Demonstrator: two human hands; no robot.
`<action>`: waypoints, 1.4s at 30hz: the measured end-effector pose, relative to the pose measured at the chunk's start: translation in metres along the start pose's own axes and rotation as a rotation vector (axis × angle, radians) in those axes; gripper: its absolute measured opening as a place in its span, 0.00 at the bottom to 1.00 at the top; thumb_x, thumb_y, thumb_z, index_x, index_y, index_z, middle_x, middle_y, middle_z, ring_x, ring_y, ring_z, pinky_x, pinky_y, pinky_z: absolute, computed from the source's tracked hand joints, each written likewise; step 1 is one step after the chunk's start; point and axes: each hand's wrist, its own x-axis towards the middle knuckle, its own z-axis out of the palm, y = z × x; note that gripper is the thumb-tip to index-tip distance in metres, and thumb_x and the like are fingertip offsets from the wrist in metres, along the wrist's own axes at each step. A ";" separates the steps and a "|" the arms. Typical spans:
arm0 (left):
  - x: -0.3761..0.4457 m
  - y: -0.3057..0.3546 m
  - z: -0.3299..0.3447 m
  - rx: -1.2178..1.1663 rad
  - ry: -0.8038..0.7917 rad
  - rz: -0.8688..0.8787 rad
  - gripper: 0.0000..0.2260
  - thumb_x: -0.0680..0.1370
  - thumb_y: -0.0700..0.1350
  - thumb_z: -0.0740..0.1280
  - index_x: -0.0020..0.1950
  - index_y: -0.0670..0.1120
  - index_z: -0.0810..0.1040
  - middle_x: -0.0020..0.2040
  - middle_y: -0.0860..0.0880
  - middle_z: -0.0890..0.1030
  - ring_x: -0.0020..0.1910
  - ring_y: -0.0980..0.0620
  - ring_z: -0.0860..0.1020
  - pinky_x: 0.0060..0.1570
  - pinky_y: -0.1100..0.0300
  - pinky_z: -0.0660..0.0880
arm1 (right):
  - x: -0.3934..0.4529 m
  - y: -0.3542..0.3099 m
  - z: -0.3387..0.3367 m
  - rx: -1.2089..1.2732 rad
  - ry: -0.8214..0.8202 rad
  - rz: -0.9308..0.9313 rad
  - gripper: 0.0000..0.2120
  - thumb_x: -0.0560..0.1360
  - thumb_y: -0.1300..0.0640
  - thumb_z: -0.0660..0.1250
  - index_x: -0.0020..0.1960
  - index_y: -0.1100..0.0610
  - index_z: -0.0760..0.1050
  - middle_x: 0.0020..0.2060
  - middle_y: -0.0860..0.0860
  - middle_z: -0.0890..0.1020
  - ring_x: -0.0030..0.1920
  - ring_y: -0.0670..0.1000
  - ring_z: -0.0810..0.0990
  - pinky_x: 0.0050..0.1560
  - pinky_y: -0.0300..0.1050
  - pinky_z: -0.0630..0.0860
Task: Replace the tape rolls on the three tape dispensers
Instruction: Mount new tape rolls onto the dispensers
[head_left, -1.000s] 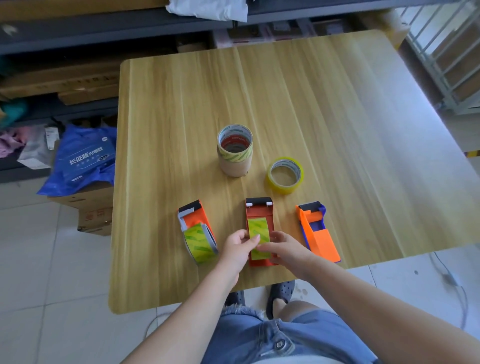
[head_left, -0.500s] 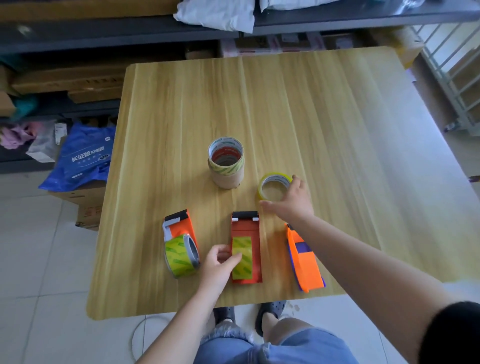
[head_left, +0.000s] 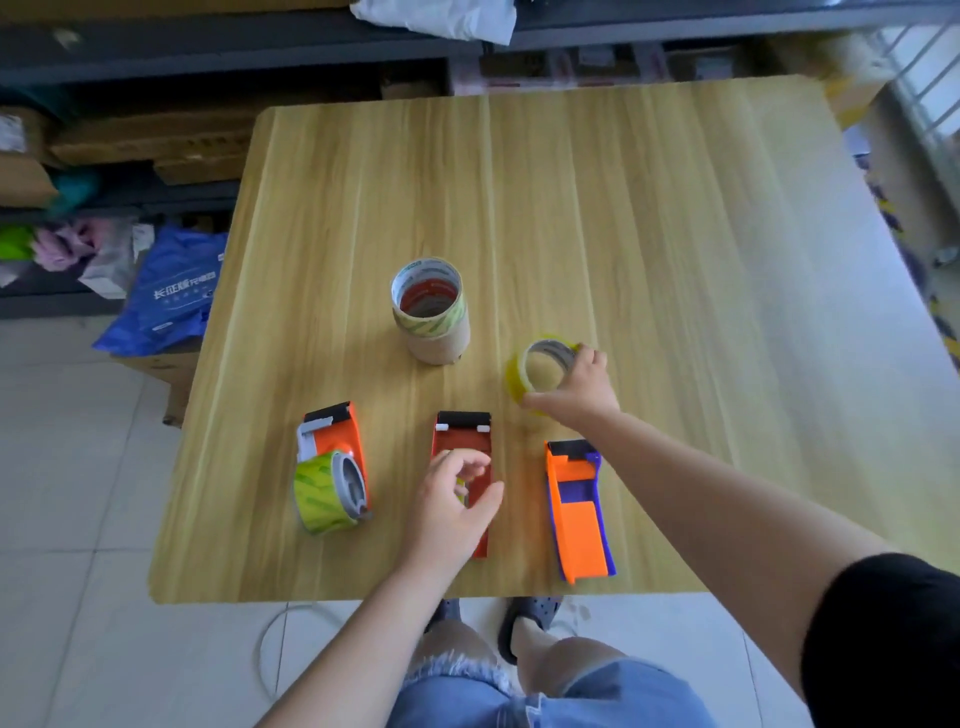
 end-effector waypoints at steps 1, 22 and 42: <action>-0.002 0.003 0.008 -0.040 -0.040 -0.023 0.12 0.72 0.38 0.70 0.43 0.55 0.73 0.43 0.57 0.76 0.44 0.58 0.75 0.43 0.71 0.70 | -0.004 0.006 -0.007 0.104 -0.005 -0.006 0.46 0.61 0.50 0.78 0.71 0.61 0.58 0.65 0.55 0.65 0.64 0.53 0.70 0.56 0.44 0.72; -0.014 0.009 0.083 -0.547 -0.399 -0.691 0.07 0.76 0.32 0.63 0.44 0.44 0.74 0.47 0.42 0.78 0.41 0.48 0.77 0.40 0.62 0.75 | -0.113 0.123 -0.025 1.027 -0.285 0.186 0.45 0.59 0.60 0.71 0.73 0.59 0.56 0.66 0.59 0.72 0.52 0.54 0.78 0.48 0.45 0.77; -0.002 0.038 0.064 -0.436 -0.359 -0.518 0.13 0.79 0.34 0.57 0.62 0.39 0.74 0.50 0.42 0.81 0.49 0.44 0.78 0.55 0.49 0.76 | -0.109 0.102 -0.028 0.682 -0.603 0.045 0.41 0.54 0.54 0.75 0.65 0.57 0.68 0.61 0.59 0.76 0.61 0.57 0.76 0.66 0.52 0.70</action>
